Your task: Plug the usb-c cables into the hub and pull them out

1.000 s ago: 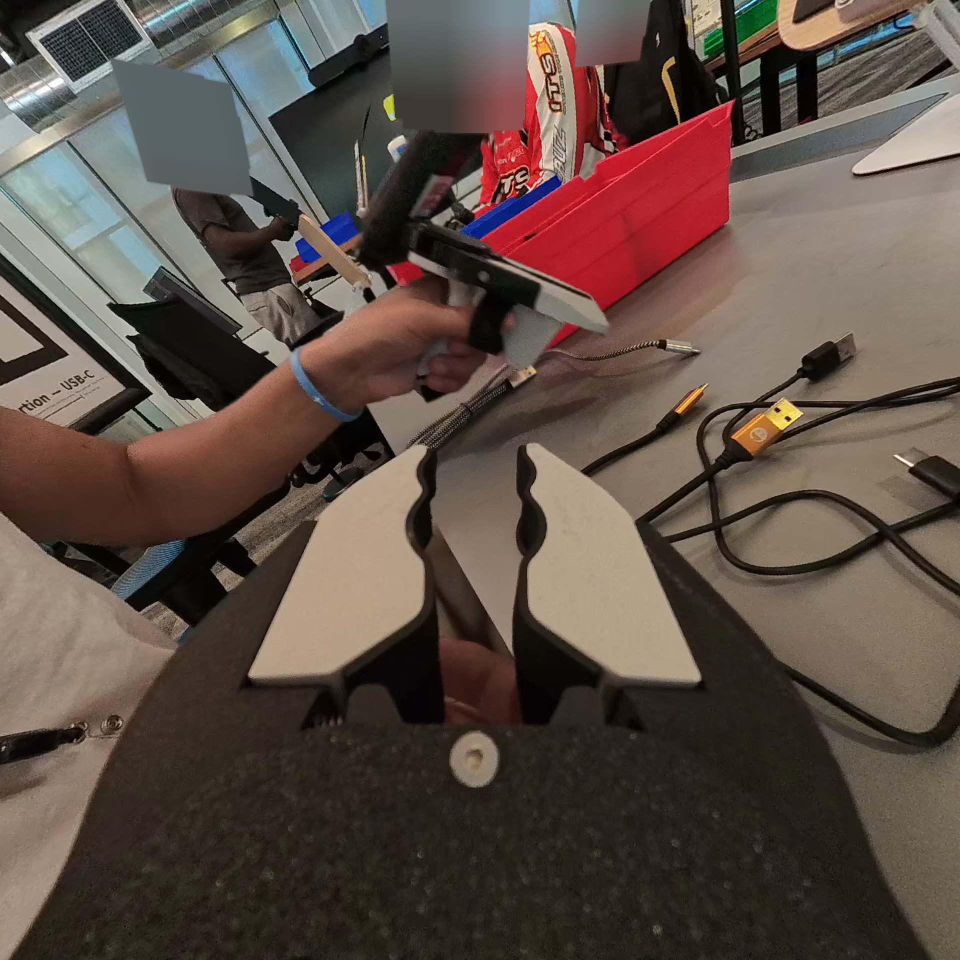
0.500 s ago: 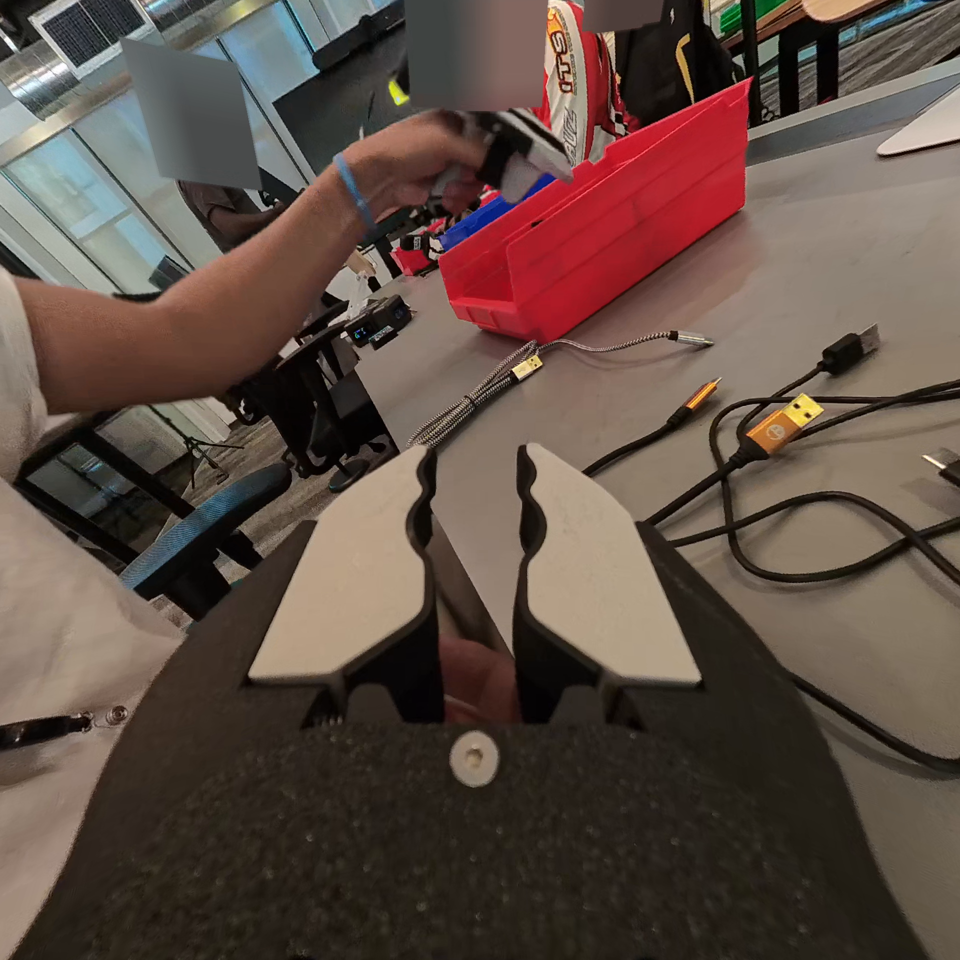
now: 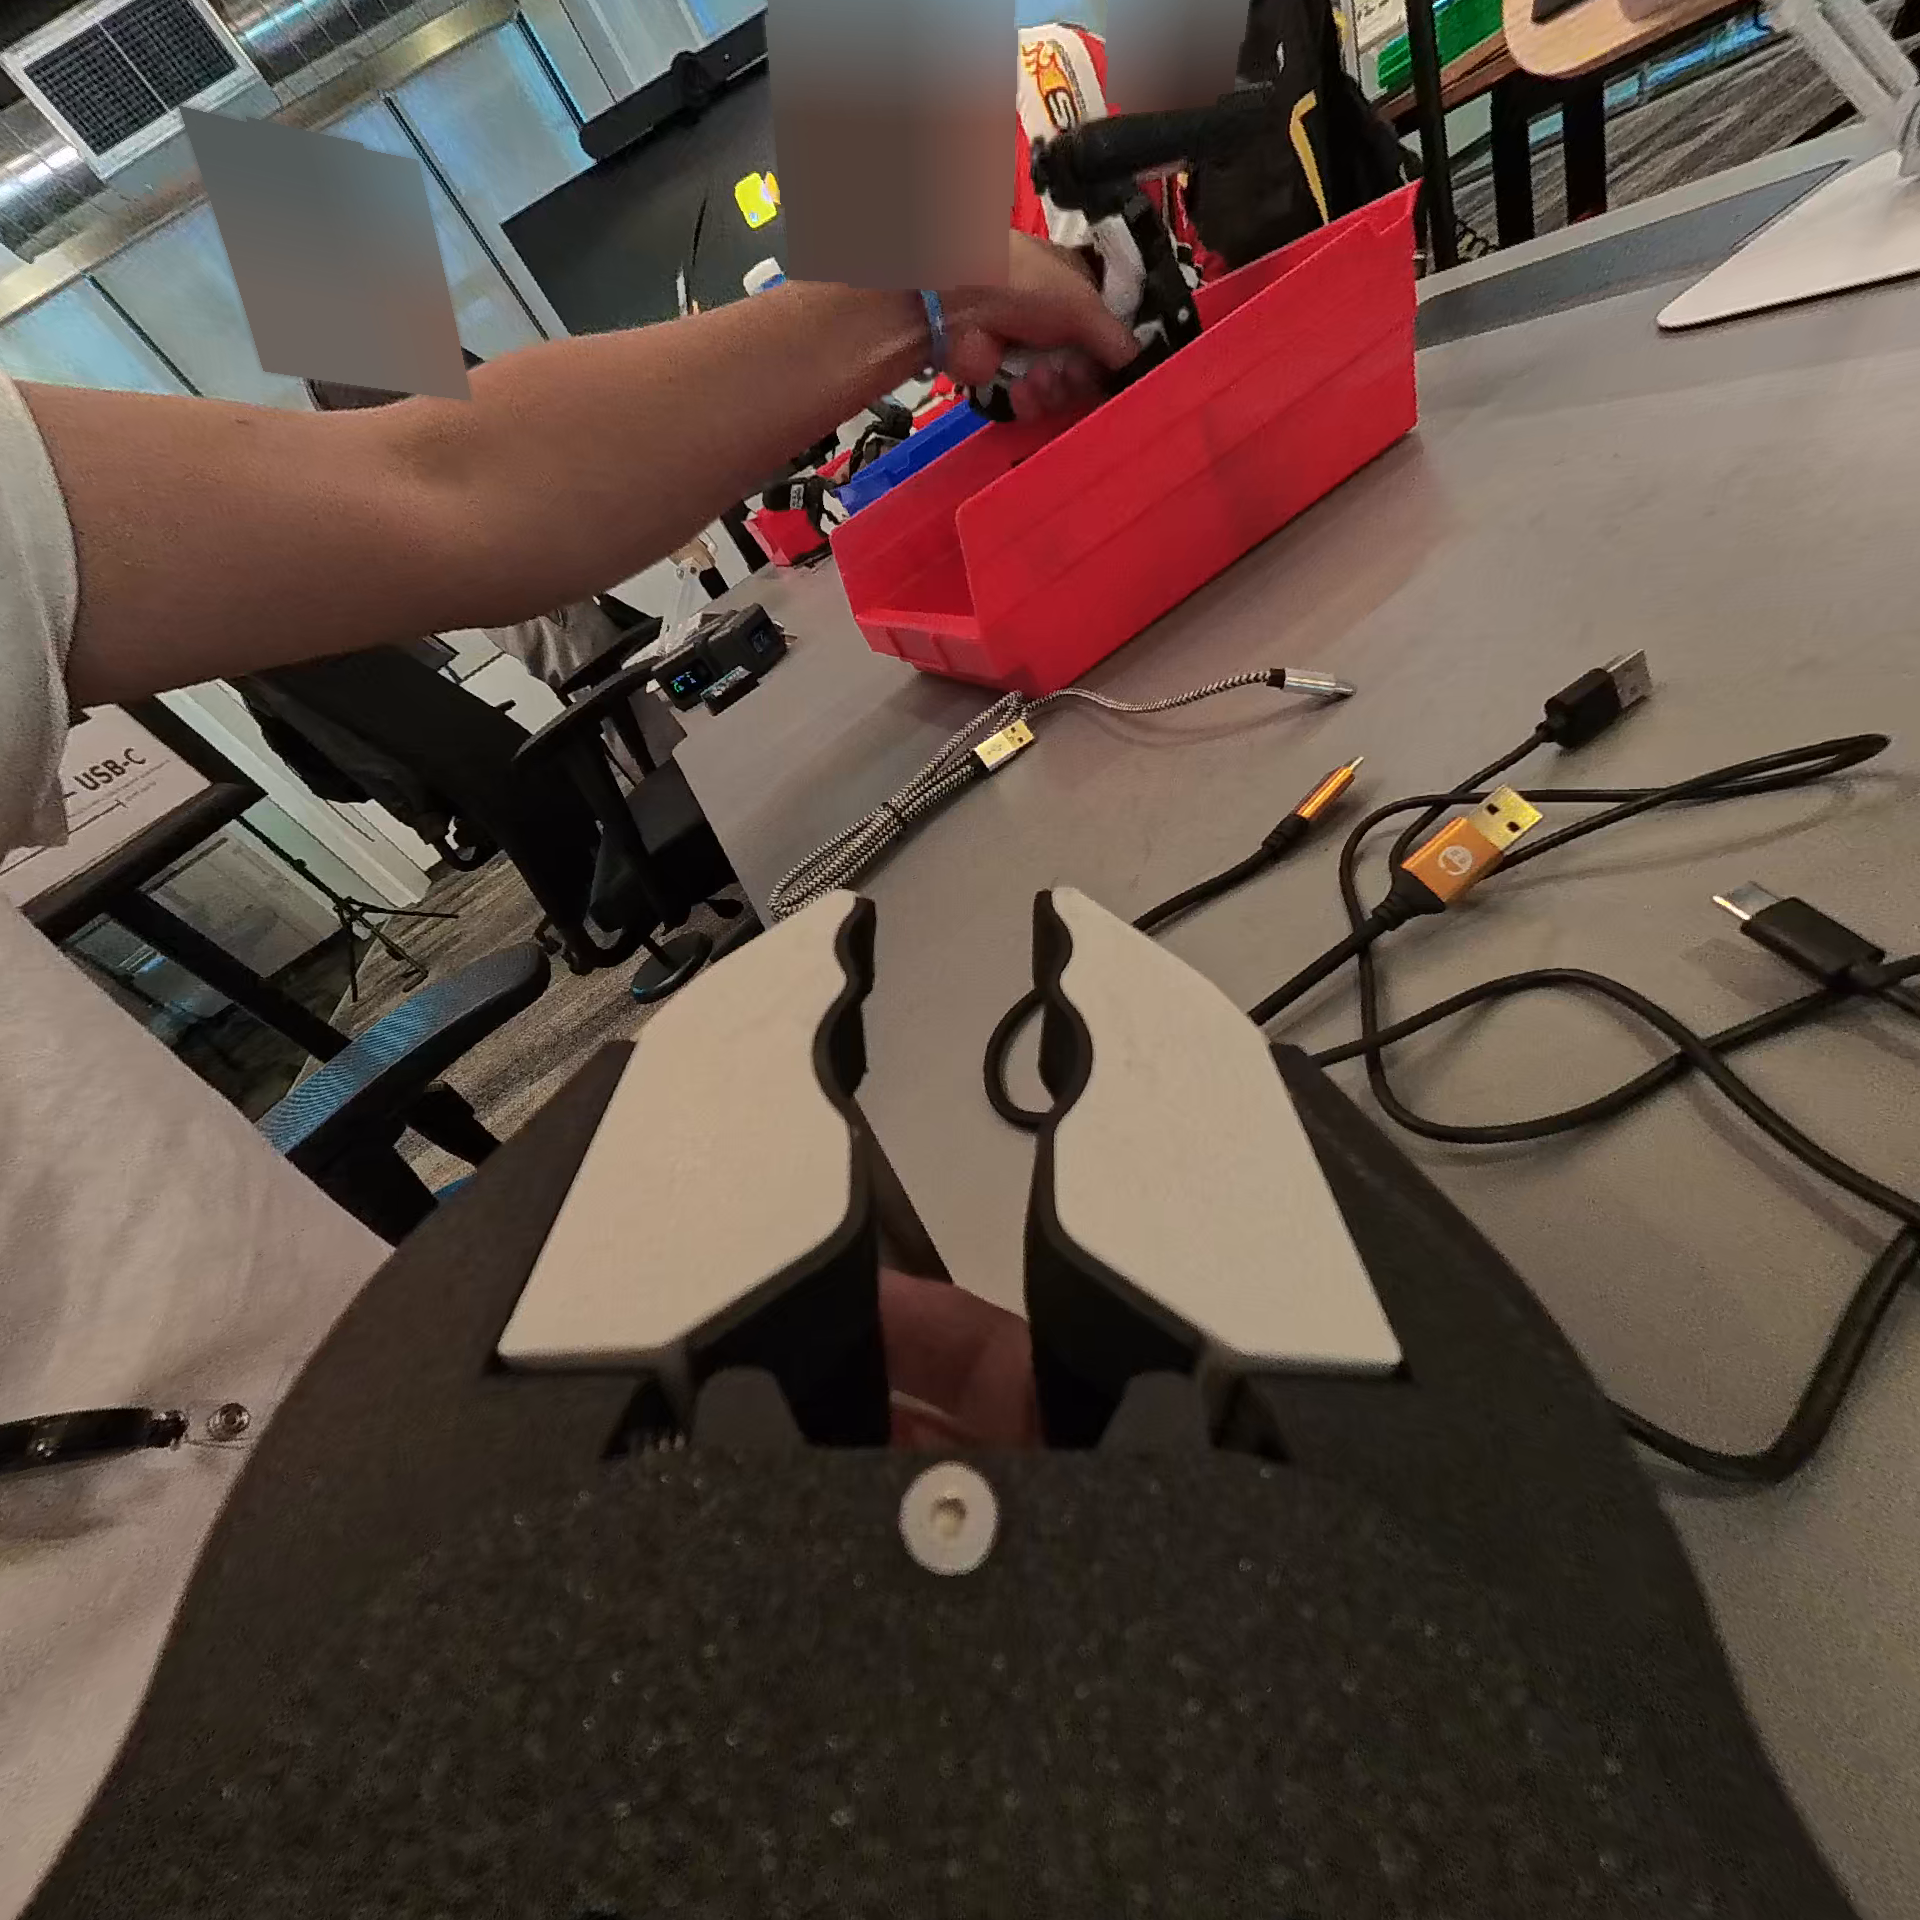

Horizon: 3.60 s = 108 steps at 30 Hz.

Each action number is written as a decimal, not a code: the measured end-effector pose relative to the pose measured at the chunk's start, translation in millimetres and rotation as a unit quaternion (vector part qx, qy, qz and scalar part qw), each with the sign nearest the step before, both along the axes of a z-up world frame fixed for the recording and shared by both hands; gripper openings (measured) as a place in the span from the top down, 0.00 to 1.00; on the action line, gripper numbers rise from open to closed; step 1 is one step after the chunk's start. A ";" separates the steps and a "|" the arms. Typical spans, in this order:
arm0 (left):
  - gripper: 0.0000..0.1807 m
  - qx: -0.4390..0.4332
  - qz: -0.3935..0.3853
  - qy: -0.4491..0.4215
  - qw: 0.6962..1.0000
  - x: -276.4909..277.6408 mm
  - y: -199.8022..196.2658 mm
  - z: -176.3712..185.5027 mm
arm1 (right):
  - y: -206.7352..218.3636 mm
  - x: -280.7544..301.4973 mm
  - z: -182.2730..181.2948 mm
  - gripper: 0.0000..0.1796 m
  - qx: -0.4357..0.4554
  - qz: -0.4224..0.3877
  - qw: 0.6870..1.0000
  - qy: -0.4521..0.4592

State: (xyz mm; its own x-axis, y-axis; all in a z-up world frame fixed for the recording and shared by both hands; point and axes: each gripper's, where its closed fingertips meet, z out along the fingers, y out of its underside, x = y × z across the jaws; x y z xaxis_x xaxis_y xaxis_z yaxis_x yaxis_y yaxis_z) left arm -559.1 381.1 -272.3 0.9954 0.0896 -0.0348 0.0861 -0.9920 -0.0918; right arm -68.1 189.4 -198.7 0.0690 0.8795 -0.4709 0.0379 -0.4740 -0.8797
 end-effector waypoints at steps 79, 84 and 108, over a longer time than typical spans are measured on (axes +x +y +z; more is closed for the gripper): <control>0.99 0.433 -0.062 -0.480 0.760 335.0 -117.1 226.3 | 40.3 -77.5 91.3 0.87 0.671 -0.231 0.698 -0.100; 0.98 0.433 -0.065 -0.520 0.733 337.1 -114.0 220.7 | 34.7 -81.2 88.1 0.87 0.472 -0.147 0.869 -0.012; 0.87 0.413 -0.095 -0.665 0.615 383.8 -147.0 155.7 | 35.5 -82.8 53.7 0.78 0.395 -0.044 0.918 -0.009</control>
